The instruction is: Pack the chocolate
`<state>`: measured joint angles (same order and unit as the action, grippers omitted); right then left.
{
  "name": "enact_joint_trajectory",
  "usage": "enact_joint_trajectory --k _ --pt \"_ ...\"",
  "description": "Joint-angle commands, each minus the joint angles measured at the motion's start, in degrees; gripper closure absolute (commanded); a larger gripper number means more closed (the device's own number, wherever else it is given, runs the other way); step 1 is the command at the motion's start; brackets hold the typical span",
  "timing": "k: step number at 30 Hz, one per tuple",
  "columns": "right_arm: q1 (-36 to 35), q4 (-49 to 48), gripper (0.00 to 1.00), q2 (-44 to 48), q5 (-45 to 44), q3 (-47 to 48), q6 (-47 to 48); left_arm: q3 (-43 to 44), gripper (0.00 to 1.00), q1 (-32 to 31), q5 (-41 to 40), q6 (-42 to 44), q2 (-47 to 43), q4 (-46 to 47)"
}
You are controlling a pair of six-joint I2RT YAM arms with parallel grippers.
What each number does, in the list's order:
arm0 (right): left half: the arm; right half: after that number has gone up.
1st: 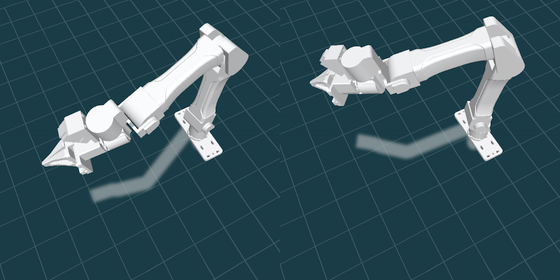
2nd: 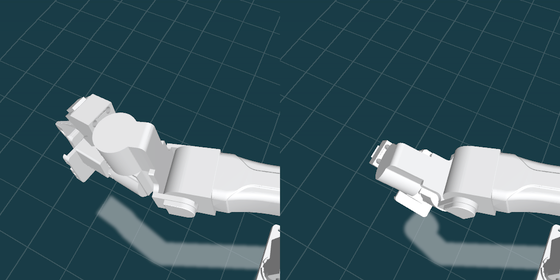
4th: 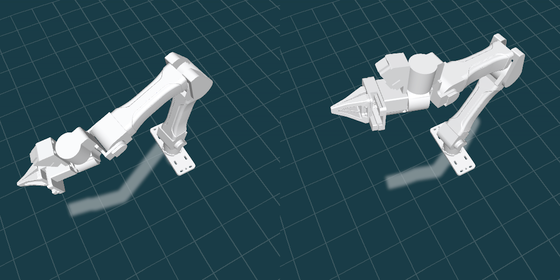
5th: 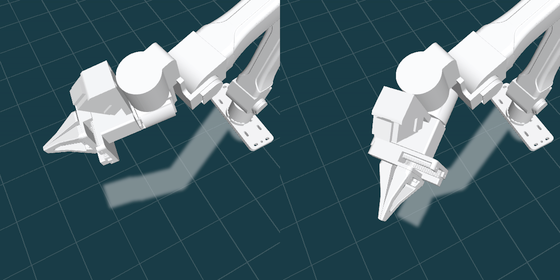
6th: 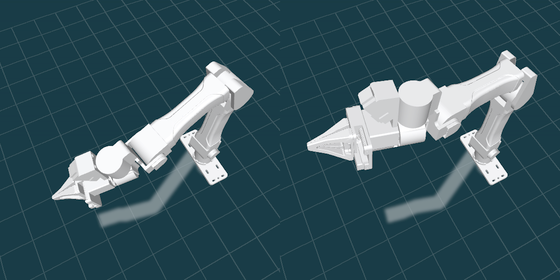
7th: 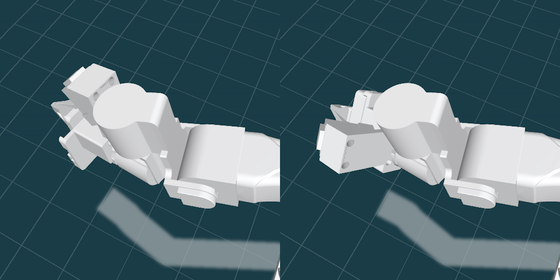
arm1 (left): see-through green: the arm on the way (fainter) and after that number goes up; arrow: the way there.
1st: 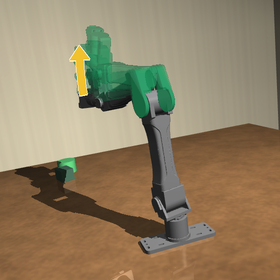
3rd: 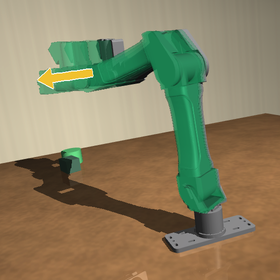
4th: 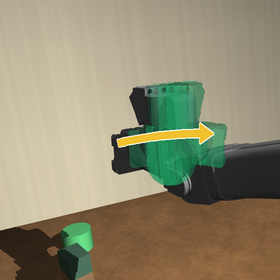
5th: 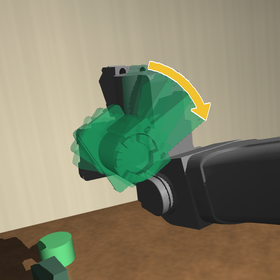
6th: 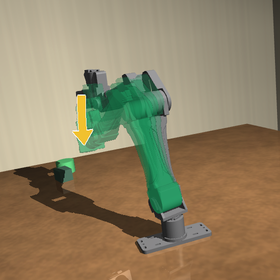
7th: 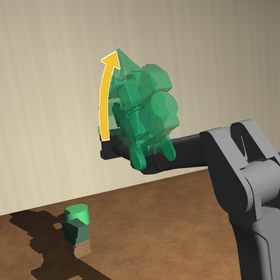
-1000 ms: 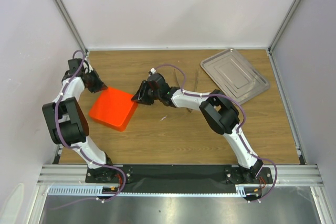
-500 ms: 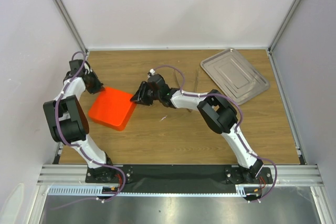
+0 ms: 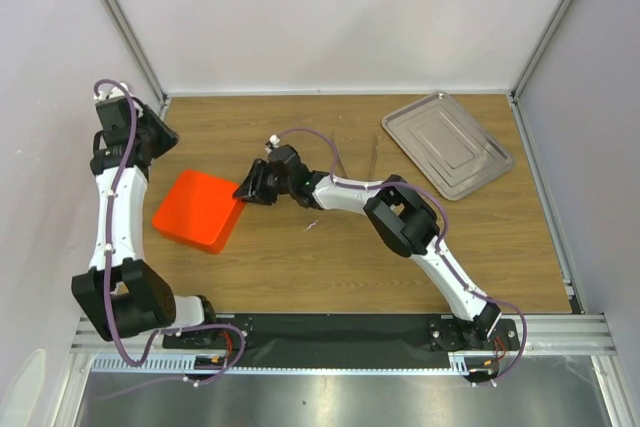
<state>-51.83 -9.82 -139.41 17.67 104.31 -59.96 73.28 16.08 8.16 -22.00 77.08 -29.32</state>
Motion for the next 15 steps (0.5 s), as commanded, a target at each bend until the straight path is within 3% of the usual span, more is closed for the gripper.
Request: enact_joint_trajectory --k 1,6,9,10,11,14,15 --pt "-0.90 -0.91 0.55 0.89 1.32 1.16 1.33 0.46 0.77 -2.01 2.82 0.29 -0.44 -1.44" --pt "1.73 0.77 0.42 10.81 1.23 -4.19 7.47 0.73 0.69 -4.82 6.78 2.05 -3.42 -1.62" --pt "2.70 5.59 0.27 19.31 -2.80 -7.36 12.39 2.65 0.60 -6.58 9.50 3.10 -5.53 -2.40" --pt "3.31 8.13 0.23 21.36 -3.51 -9.72 13.29 3.10 0.57 -7.89 10.11 2.93 -5.88 -2.93" --pt "3.75 9.29 0.13 23.73 -4.13 -10.96 14.51 3.28 0.53 -9.12 12.12 2.84 -6.50 -2.85" --pt "5.33 15.26 0.00 32.61 -6.68 -15.35 19.08 3.45 0.47 -15.54 11.10 4.07 -8.96 -3.11" --pt "5.43 17.10 0.00 34.80 -7.99 -16.24 20.66 2.50 0.47 -18.42 11.35 4.33 -10.79 -2.94"
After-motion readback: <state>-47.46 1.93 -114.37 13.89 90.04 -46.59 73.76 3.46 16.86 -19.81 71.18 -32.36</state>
